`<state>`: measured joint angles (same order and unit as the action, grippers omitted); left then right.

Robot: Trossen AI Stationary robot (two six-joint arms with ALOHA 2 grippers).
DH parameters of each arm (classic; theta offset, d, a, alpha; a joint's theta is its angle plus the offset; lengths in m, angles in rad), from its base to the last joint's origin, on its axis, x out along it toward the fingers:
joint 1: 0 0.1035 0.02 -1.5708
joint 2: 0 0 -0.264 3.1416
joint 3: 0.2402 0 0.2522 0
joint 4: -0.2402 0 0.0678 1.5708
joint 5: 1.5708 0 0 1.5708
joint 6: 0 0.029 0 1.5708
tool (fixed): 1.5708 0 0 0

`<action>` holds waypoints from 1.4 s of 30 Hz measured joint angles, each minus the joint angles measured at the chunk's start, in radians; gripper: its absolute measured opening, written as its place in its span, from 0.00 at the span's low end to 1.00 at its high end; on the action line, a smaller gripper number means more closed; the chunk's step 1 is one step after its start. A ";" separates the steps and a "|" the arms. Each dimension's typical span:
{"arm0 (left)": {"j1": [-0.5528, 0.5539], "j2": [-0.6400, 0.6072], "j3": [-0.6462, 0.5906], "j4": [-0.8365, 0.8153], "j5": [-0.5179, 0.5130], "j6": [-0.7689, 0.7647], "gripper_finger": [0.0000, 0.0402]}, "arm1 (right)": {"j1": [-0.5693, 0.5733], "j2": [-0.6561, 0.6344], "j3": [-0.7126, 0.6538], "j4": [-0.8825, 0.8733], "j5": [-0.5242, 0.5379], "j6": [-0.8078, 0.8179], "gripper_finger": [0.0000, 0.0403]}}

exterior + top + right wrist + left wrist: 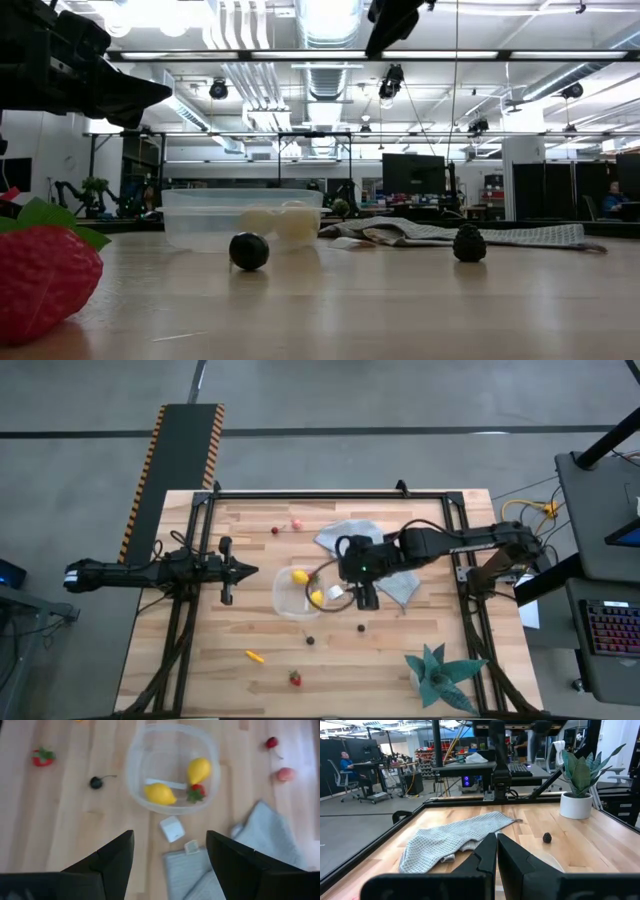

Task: Pick and placing Produce into tupperware
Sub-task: Put the blackberry into the transparent bin

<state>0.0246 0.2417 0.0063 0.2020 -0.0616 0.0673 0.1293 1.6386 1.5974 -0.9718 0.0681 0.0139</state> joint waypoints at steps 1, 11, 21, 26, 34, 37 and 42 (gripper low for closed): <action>0.000 0.000 0.000 0.000 0.000 0.000 0.00 | 0.015 0.000 0.000 -0.005 0.000 0.010 0.60; 0.000 0.000 0.000 0.000 0.000 0.000 0.00 | 0.143 0.000 -0.047 -0.026 0.020 0.085 0.60; 0.000 0.000 0.000 -0.001 0.000 -0.008 0.00 | 0.183 -0.002 -0.213 0.008 0.064 0.226 0.59; 0.000 0.000 0.000 -0.001 0.000 -0.008 0.00 | 0.200 -0.002 -0.331 0.148 0.046 0.284 0.59; 0.000 0.000 0.000 -0.001 0.000 -0.008 0.00 | 0.229 -0.002 -0.466 0.350 0.037 0.386 0.59; 0.000 0.000 0.000 -0.001 0.000 -0.008 0.00 | 0.233 -0.002 -0.515 0.463 0.037 0.387 0.59; 0.000 0.000 0.000 -0.001 0.000 -0.008 0.00 | 0.234 -0.002 -0.585 0.554 0.037 0.405 0.59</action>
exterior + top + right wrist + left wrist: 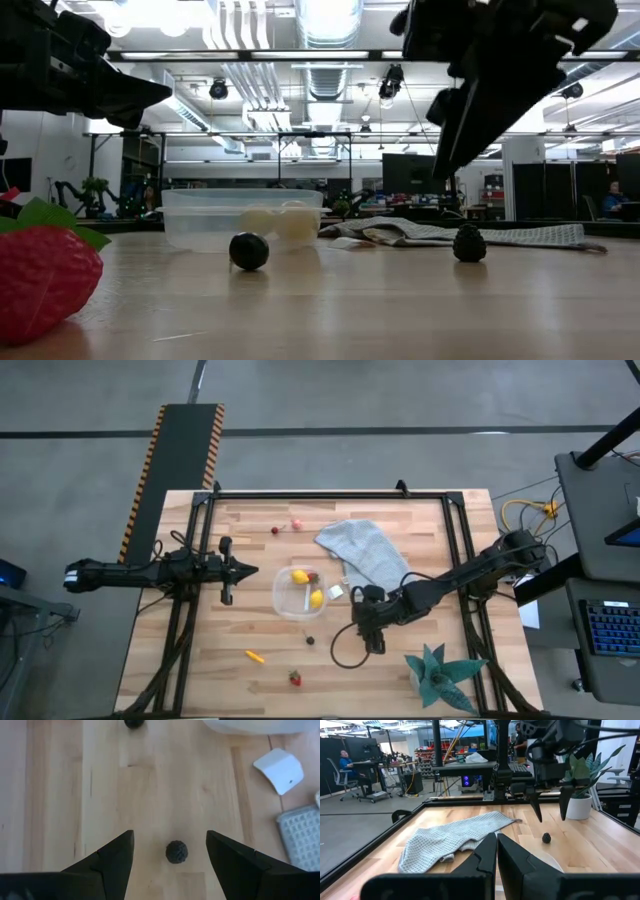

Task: Pick and placing Produce into tupperware
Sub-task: Put the blackberry into the transparent bin

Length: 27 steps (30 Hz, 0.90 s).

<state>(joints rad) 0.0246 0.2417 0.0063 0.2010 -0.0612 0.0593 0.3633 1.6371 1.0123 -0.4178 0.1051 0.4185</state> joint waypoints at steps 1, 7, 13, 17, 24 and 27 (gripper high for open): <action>0.000 0.000 0.000 0.000 0.000 0.000 0.00 | -0.001 0.000 -0.015 0.019 0.000 0.007 0.59; 0.000 0.000 0.000 0.000 0.000 0.003 0.00 | -0.001 0.000 -0.091 0.123 0.000 0.045 0.59; 0.000 0.000 0.000 0.000 0.000 0.003 0.00 | -0.001 0.000 -0.157 0.220 -0.004 0.092 0.60; 0.000 0.000 0.000 0.000 0.000 0.003 0.00 | -0.001 0.000 -0.203 0.284 -0.003 0.106 0.60; 0.000 0.000 0.000 0.000 0.000 0.003 0.00 | -0.001 0.003 -0.235 0.291 0.026 0.135 0.60; 0.000 0.000 0.000 0.000 0.000 0.004 0.00 | -0.001 0.003 -0.235 0.296 0.027 0.144 0.60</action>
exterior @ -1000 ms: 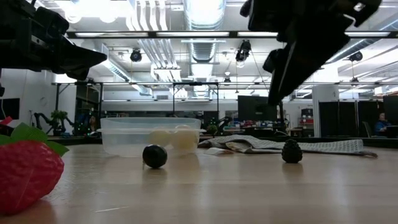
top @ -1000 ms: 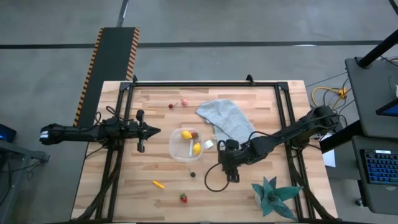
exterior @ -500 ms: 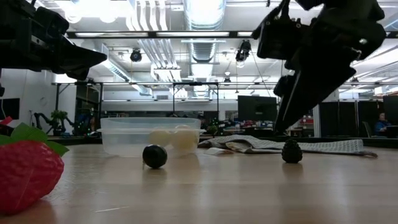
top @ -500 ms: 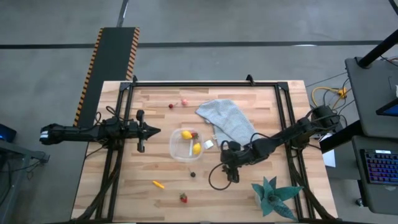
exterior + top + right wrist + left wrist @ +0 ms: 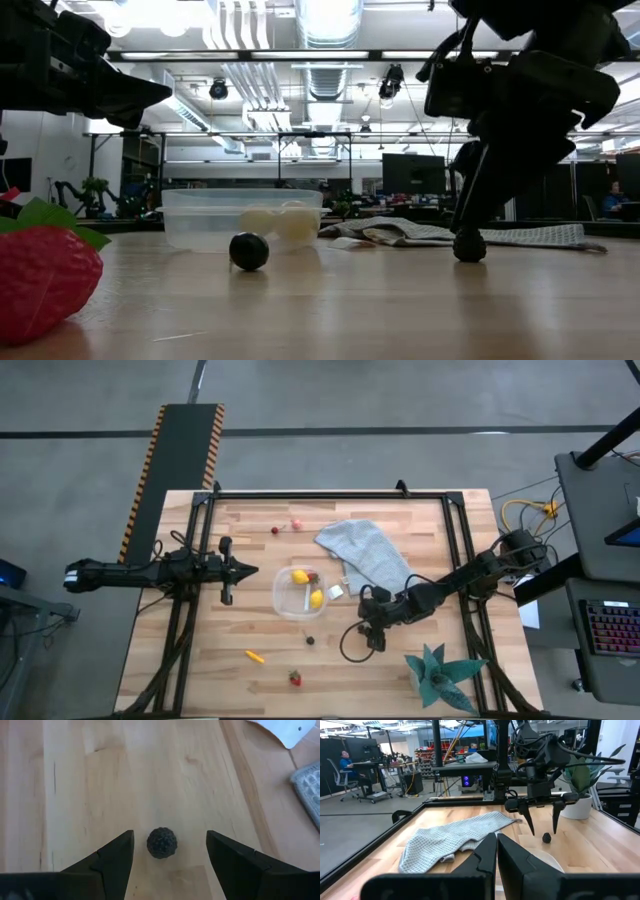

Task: Pick and placing Produce into tupperware
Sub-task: Put the blackberry into the transparent bin

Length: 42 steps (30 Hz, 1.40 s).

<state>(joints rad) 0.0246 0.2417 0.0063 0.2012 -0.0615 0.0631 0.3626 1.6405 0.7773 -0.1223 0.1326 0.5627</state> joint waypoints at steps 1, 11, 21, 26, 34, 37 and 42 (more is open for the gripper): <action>0.000 0.000 0.000 0.000 0.000 0.000 0.00 | 0.000 0.003 0.000 0.001 0.000 0.006 0.60; 0.000 -0.001 0.000 0.000 0.000 0.000 0.00 | 0.017 0.123 0.024 0.060 0.014 0.015 0.60; 0.000 0.000 0.000 0.000 0.000 -0.002 0.00 | 0.043 0.109 0.038 0.020 0.014 0.013 0.59; 0.000 0.000 0.000 0.000 0.000 -0.003 0.00 | 0.044 0.103 0.037 0.001 0.002 0.013 0.59; 0.000 0.002 0.000 0.000 0.000 -0.004 0.00 | 0.045 0.103 0.036 0.001 0.002 0.017 0.57; 0.000 0.003 0.000 0.000 0.000 -0.004 0.00 | 0.045 0.103 0.035 0.001 0.002 0.016 0.55; 0.000 0.005 0.000 0.000 0.000 -0.004 0.00 | 0.045 0.103 0.035 -0.002 0.004 0.014 0.50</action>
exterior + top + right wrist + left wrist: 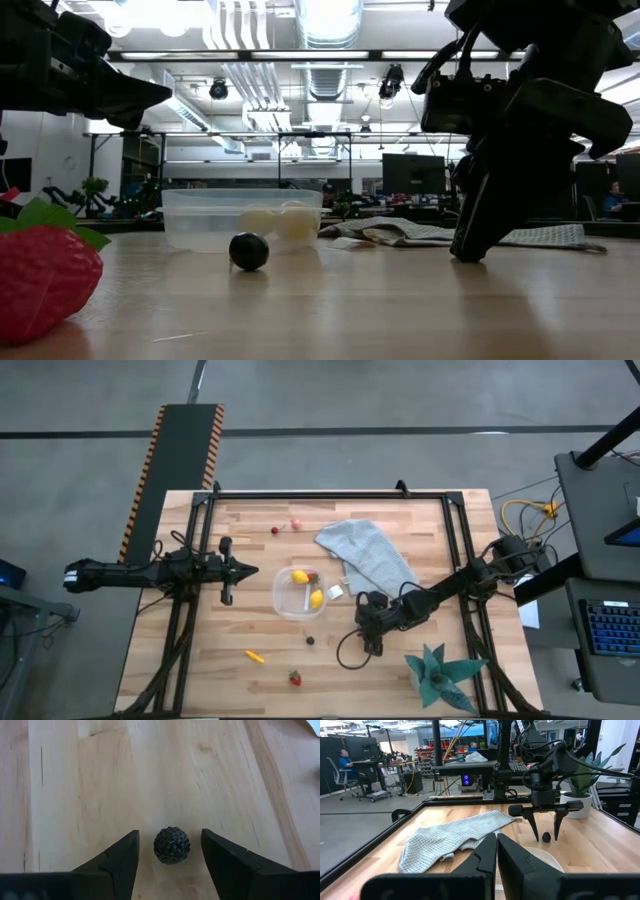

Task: Pick and placing Produce into tupperware
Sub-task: Put the blackberry into the transparent bin

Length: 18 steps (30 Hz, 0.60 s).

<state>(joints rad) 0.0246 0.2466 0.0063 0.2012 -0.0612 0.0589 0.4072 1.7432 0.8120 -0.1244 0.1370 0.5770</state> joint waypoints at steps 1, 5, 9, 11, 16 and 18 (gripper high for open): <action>0.000 0.000 0.000 0.000 0.000 0.000 0.00 | 0.000 0.000 0.000 -0.001 0.001 0.000 0.48; 0.000 0.000 0.000 0.000 0.000 0.000 0.00 | 0.000 0.000 0.000 -0.002 0.003 0.014 0.42; 0.000 0.000 0.000 0.000 0.000 0.000 0.00 | 0.000 0.000 -0.001 -0.004 0.003 0.017 0.35; 0.000 0.001 0.000 0.000 0.000 0.000 0.00 | 0.000 0.000 -0.001 -0.004 0.003 0.017 0.31; 0.000 0.002 0.000 0.000 0.000 0.000 0.00 | 0.000 0.000 -0.001 -0.002 -0.001 0.010 0.21; 0.000 0.002 0.000 0.000 0.000 0.000 0.00 | 0.000 0.000 -0.001 -0.001 -0.003 0.005 0.19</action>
<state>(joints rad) 0.0246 0.2481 0.0063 0.2012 -0.0612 0.0589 0.4072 1.7428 0.8112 -0.1256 0.1336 0.5817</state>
